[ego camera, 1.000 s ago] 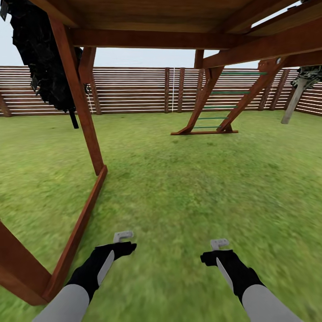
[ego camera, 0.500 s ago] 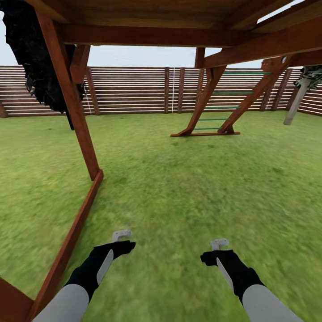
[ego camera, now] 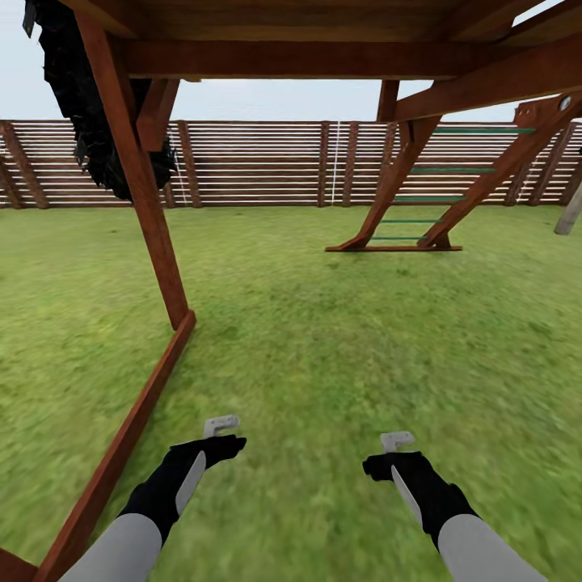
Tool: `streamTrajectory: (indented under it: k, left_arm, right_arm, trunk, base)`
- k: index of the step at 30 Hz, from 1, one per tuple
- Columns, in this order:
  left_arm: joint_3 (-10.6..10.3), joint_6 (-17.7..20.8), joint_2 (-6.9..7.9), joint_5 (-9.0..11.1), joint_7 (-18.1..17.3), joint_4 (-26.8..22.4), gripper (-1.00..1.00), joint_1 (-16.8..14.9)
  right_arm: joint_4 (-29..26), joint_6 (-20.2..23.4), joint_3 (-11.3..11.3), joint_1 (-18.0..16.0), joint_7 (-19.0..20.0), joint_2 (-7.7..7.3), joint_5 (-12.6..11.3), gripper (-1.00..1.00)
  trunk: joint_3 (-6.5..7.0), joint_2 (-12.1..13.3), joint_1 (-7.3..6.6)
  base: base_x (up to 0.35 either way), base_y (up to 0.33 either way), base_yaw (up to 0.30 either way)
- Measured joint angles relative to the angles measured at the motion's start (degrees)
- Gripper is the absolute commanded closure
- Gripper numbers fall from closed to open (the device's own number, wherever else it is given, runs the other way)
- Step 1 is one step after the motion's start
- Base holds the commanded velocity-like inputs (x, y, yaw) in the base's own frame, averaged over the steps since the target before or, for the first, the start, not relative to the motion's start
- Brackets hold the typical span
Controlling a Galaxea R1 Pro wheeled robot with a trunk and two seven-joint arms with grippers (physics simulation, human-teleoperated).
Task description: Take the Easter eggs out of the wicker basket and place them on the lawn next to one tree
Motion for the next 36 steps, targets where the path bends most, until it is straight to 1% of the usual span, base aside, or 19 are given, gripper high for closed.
streamTrajectory:
  k: [10, 16, 23, 33, 36]
  left_arm:
    - [0.0, 0.0, 0.07, 0.0, 0.0, 0.0, -1.0, 0.0]
    - [0.0, 0.0, 0.12, 0.0, 0.0, 0.0, -1.0, 0.0]
    - [0.0, 0.0, 0.11, 0.1, 0.0, 0.0, -1.0, 0.0]
    - [0.0, 0.0, 0.12, 0.1, -0.1, 0.0, -1.0, 0.0]
    - [0.0, 0.0, 0.11, 0.1, -0.1, 0.0, -1.0, 0.0]
  right_arm:
    - [0.0, 0.0, 0.0, 0.0, 0.0, -0.01, 0.0, -1.0]
    - [0.0, 0.0, 0.0, 0.0, 0.0, 0.0, 0.0, -1.0]
    - [0.0, 0.0, 0.0, 0.0, 0.0, -0.01, 0.0, -1.0]
    - [0.0, -0.1, 0.1, 0.0, -0.1, 0.11, 0.0, -1.0]
    - [0.0, -0.1, 0.1, 0.0, -0.1, 0.1, 0.0, -1.0]
  trunk:
    - [0.0, 0.0, 0.0]
    - [0.0, 0.0, 0.0]
    - [0.0, 0.0, 0.0]
    - [0.0, 0.0, 0.0]
    - [0.0, 0.0, 0.0]
  base:
    - [0.289, -0.211, 0.025]
    - [0.283, -0.216, 0.165]
    - [0.292, -0.16, 0.044]
    - [0.311, -0.058, 0.264]
    - [0.314, -0.001, 0.115]
